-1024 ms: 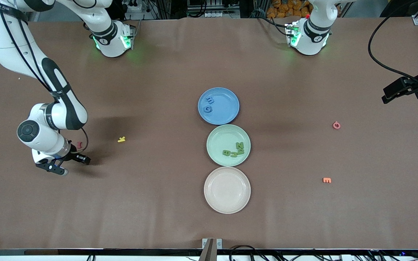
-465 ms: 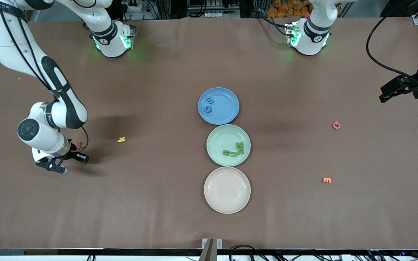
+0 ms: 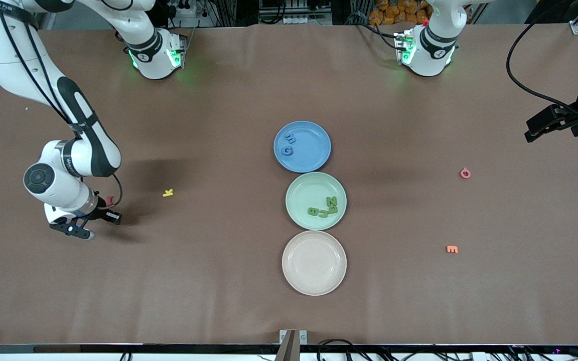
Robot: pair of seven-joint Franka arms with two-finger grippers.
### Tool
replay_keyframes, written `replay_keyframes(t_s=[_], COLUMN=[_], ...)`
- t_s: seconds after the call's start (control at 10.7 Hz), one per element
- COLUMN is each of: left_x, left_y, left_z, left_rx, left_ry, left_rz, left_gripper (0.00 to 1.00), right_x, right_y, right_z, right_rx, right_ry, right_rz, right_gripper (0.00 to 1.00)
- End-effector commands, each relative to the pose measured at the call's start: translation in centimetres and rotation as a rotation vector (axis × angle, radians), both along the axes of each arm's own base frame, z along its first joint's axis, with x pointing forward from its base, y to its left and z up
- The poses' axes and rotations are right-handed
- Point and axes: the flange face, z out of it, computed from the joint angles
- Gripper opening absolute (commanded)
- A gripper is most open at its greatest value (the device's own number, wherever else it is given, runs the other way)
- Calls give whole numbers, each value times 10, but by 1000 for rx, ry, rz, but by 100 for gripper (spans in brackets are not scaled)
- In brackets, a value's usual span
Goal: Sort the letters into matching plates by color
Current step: 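Carry the blue x to the blue plate with the right gripper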
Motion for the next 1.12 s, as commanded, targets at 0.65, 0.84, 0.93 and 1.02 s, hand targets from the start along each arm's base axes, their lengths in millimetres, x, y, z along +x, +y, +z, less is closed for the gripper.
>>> replay_keyframes(t_s=[0.65,0.84,0.93,1.02], left_x=[-8,-8,-8,-8], left_y=[2,3,4,5], left_z=[4,4,4,4], left_rx=[-10,-11,-11,-11], left_ry=[7,7,7,7], left_rz=[-11,-8,-8,-8], left_gripper=[100,100,100,100], right_x=[2,-6,-13,-21], right_y=[114,176,210,242], right_z=[92,104,108,109], right_rx=[38,88,94,94], right_ry=[83,77,76,77], right_rz=[66,30,24,15], right_gripper=[9,9,9,9])
